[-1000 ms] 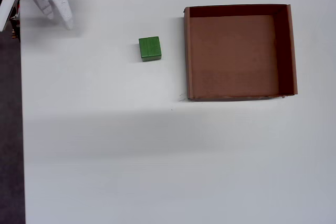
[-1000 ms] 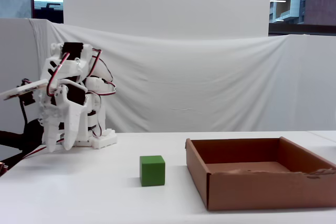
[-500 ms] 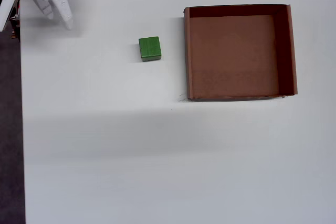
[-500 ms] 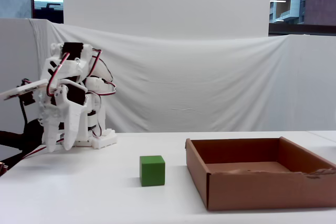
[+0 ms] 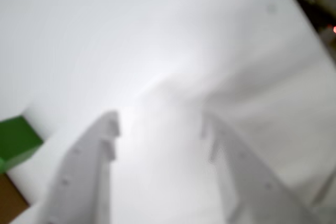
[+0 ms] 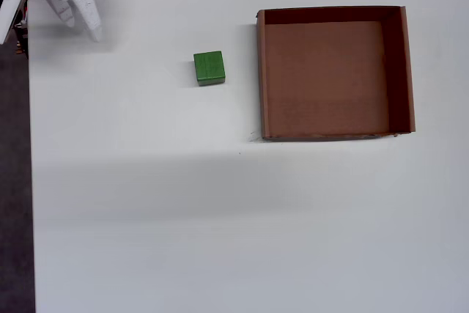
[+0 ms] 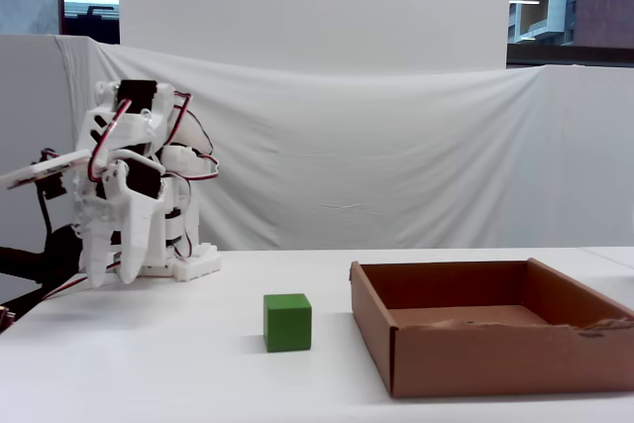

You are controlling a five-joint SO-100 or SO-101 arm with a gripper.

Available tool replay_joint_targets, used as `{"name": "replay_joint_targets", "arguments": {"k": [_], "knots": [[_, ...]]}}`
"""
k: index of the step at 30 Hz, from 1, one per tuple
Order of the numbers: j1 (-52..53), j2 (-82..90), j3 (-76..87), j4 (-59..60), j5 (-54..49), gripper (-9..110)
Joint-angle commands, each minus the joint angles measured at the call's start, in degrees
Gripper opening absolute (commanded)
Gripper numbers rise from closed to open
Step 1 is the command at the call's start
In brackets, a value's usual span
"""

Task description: Grasp a green cube and put it in a box.

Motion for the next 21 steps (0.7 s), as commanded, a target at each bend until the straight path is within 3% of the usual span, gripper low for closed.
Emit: {"name": "replay_joint_targets", "arguments": {"k": [1,16,21], "knots": [[0.5,0.1,0.0,-0.2,0.0,21],[0.7,0.1,0.0,-0.3,-0.4,21],[-0.9,-1.1,-3.2,-6.9,0.0,21]]}}
